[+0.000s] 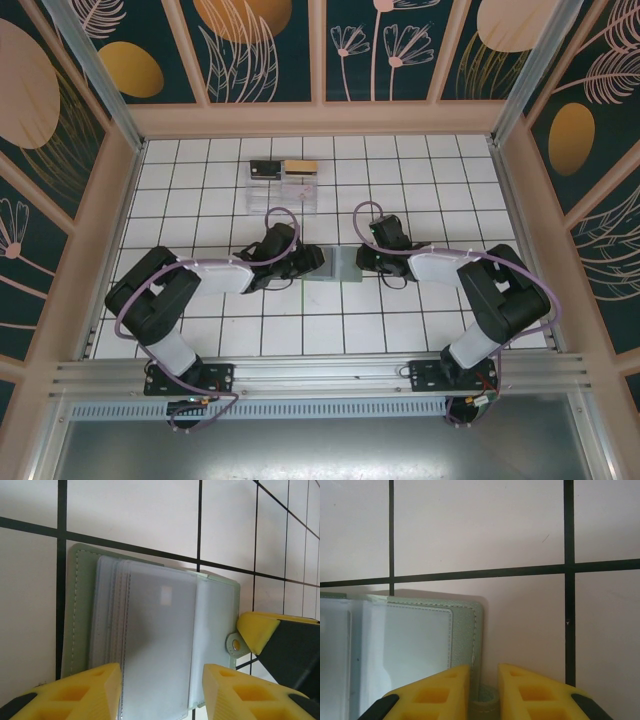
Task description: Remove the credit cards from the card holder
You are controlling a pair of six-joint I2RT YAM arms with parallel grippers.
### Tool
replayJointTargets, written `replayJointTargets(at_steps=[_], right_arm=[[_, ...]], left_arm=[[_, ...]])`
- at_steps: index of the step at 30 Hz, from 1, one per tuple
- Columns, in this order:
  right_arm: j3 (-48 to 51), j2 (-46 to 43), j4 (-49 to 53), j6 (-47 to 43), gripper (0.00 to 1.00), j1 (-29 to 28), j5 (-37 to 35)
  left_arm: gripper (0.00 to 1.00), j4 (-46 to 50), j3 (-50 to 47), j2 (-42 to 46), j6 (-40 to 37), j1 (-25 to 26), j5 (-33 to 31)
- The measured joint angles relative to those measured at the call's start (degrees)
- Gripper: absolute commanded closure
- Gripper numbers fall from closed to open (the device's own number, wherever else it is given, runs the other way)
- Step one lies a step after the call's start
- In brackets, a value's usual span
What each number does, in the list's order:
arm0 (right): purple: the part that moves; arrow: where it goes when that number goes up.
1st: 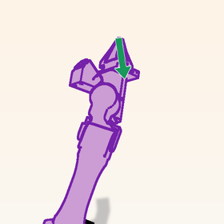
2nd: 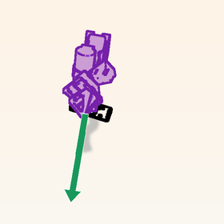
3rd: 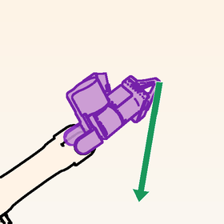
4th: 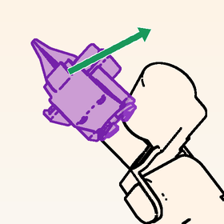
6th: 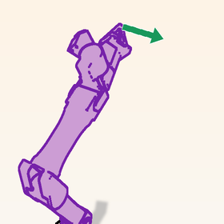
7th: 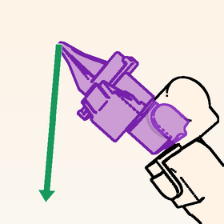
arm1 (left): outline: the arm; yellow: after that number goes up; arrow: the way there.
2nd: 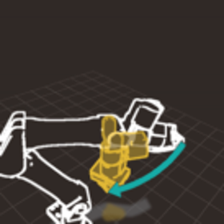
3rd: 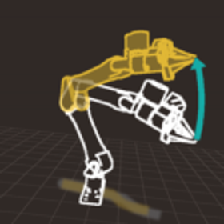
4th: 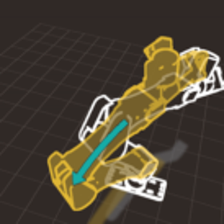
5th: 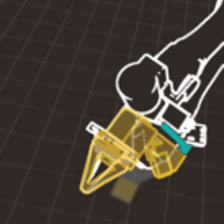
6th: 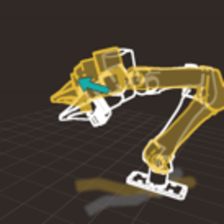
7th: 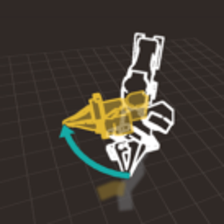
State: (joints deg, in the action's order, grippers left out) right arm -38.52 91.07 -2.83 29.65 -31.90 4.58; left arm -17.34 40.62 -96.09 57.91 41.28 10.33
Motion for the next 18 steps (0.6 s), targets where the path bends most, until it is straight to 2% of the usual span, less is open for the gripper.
replayJointTargets(at_steps=[18], right_arm=[[0.00,0.11,-0.20,0.02,0.76,0.00,0.20]], left_arm=[[0.54,1.31,2.47,-1.11,-1.49,1.18,1.14]])
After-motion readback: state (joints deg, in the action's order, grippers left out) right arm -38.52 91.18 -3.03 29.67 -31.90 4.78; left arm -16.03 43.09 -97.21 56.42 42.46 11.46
